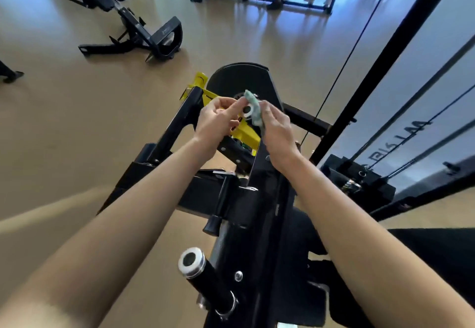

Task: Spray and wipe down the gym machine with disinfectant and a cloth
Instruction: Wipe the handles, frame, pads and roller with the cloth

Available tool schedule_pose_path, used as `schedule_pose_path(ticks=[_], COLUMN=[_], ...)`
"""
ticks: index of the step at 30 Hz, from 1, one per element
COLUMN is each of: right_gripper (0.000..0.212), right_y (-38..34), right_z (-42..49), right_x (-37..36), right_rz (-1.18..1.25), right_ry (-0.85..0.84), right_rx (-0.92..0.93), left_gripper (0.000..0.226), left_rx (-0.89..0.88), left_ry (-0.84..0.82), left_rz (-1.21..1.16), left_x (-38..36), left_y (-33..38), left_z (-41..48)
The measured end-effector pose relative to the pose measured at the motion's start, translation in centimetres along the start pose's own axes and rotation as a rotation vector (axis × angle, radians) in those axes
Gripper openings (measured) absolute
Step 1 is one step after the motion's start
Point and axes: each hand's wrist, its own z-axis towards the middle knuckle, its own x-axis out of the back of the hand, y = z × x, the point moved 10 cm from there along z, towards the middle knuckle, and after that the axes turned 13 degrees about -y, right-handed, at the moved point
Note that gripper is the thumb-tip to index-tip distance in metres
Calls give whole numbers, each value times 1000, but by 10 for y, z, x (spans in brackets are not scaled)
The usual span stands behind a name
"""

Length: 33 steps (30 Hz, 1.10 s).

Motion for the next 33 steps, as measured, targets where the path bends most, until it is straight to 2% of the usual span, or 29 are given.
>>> schedule_pose_path(ticks=[4,7,10,14,17,19,26,33], right_gripper=[40,45,38,37,36,36,33,32], right_y=[21,42,46,20,-8,-7,45,12], right_z=[7,11,14,20,23,20,2,-4], right_x=[-8,13,14,-6,-27,-28,13,-19], right_rz=[-108,-106,-105,-9,-84,-99,-155,-265], right_ry=[12,4,-10,-78,-173,-211,-96,-120], right_rx=[-7,-112,-161,-84,34,46,-149,72], left_gripper=[29,24,21,22,25,22,16,17], left_rx=[-129,-147,-160,-182,-216,-221,-179,-213], left_ry=[57,66,66,71,54,51,45,33], left_rz=[17,44,48,44,44,32,18,-13], left_x=[5,3,2,2,0,0,-3,-6], left_y=[4,2,4,7,10,10,8,9], left_z=[1,2,2,0,-3,-4,-2,-6])
